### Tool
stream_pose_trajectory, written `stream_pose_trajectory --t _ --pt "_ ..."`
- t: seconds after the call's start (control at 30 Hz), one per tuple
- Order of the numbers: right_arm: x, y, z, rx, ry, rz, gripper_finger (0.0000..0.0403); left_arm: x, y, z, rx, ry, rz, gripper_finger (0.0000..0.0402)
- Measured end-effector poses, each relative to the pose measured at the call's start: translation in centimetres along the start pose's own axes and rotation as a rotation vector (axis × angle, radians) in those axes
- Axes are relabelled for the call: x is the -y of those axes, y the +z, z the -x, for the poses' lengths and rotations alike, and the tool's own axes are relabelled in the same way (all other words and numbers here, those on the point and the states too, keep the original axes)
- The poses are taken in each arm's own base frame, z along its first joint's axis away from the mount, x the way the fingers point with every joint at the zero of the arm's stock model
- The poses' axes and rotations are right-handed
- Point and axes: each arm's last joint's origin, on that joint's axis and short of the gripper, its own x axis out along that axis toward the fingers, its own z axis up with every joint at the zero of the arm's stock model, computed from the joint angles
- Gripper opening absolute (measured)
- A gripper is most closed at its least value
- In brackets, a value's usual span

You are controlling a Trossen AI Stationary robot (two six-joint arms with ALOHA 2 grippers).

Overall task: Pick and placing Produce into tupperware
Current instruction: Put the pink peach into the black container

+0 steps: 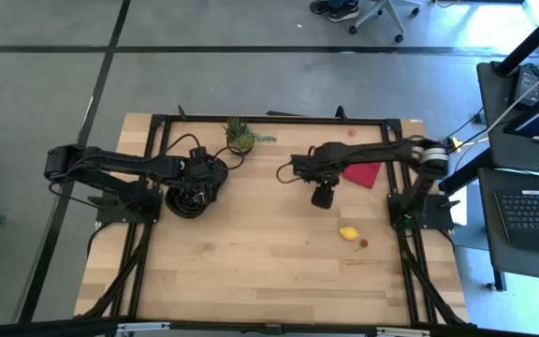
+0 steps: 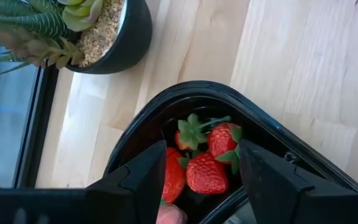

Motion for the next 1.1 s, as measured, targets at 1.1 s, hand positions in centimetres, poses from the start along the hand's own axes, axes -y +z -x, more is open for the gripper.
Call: stream_pose_trajectory --t 1.1 --pt "10.1 0.4 -6.7 0.142 0.067 -0.5 0.0213 0.0 0.1 0.0 0.012 -0.004 0.118 0.0192"
